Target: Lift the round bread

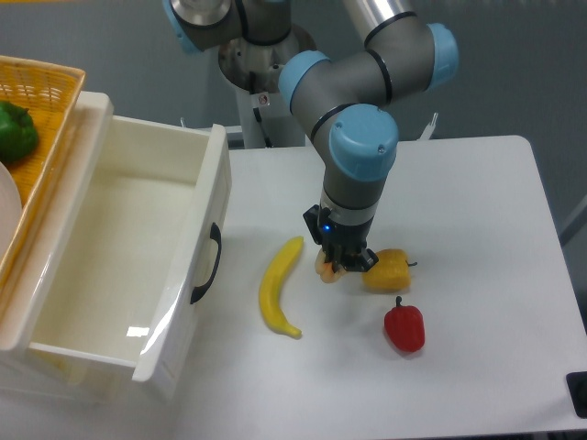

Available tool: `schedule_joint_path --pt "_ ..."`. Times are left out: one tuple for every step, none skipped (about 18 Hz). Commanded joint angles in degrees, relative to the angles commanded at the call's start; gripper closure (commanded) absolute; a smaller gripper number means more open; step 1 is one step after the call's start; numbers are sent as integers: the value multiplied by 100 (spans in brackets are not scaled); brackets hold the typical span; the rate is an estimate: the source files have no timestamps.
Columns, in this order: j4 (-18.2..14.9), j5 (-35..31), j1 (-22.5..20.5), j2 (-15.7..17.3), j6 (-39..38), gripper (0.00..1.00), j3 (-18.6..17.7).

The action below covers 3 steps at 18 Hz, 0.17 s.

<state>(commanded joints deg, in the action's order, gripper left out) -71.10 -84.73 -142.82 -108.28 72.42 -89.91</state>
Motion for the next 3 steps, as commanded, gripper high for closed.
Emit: schedule_joint_path --pt "-9 0 -17 35 0 92 0" --pt "-9 0 -35 79 0 92 0" --pt "-18 0 -79 88 0 92 0"
